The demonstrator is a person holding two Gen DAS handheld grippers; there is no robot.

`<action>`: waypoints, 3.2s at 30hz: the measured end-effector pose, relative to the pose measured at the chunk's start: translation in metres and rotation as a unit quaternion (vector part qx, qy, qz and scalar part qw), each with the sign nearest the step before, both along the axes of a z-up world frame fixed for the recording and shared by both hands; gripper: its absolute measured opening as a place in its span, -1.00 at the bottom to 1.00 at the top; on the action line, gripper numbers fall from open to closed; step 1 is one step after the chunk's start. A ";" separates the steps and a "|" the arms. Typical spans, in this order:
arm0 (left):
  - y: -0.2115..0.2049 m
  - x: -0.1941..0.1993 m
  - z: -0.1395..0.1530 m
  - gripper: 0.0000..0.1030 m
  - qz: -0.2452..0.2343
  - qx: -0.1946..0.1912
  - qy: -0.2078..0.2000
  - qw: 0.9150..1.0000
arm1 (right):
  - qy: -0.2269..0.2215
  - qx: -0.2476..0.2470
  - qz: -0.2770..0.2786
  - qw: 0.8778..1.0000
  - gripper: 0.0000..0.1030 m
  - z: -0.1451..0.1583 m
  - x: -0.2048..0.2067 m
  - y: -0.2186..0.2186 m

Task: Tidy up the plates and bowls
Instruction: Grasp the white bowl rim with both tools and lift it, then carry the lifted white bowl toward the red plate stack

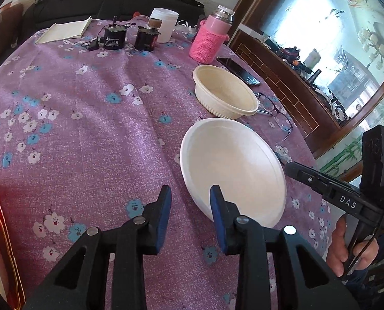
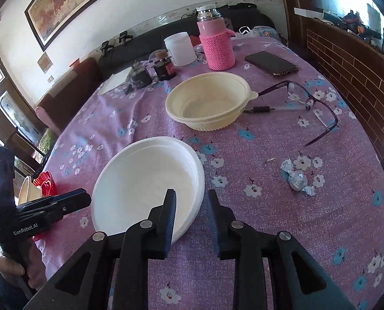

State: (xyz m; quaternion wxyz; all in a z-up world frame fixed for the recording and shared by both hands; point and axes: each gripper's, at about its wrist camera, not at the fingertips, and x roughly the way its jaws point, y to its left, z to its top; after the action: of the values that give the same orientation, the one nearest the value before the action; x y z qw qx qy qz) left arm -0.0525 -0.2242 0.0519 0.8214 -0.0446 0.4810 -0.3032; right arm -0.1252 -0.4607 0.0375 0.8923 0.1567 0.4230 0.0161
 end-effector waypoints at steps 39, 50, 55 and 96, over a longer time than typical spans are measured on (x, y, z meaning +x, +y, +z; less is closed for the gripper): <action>0.026 -0.044 0.003 -0.68 0.044 0.103 -0.137 0.984 | 0.005 0.001 0.042 0.999 -0.72 -0.007 0.010 0.065; 0.038 -0.046 0.003 -0.68 0.055 0.101 -0.144 0.983 | 0.011 -0.010 0.046 0.999 -0.72 -0.008 0.014 0.080; 0.044 -0.047 0.004 -0.68 0.060 0.097 -0.145 0.983 | 0.010 -0.017 0.049 0.999 -0.72 -0.006 0.015 0.087; 0.067 -0.050 0.021 -0.66 0.099 0.086 -0.165 0.978 | -0.031 -0.078 0.066 0.994 -0.72 0.020 0.007 0.125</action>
State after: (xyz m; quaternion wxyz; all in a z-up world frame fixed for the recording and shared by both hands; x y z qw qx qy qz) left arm -0.1025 -0.1576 0.0733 0.9161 0.0295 0.3565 -0.1810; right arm -0.1186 -0.3357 0.0579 0.9113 0.0574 0.4050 0.0467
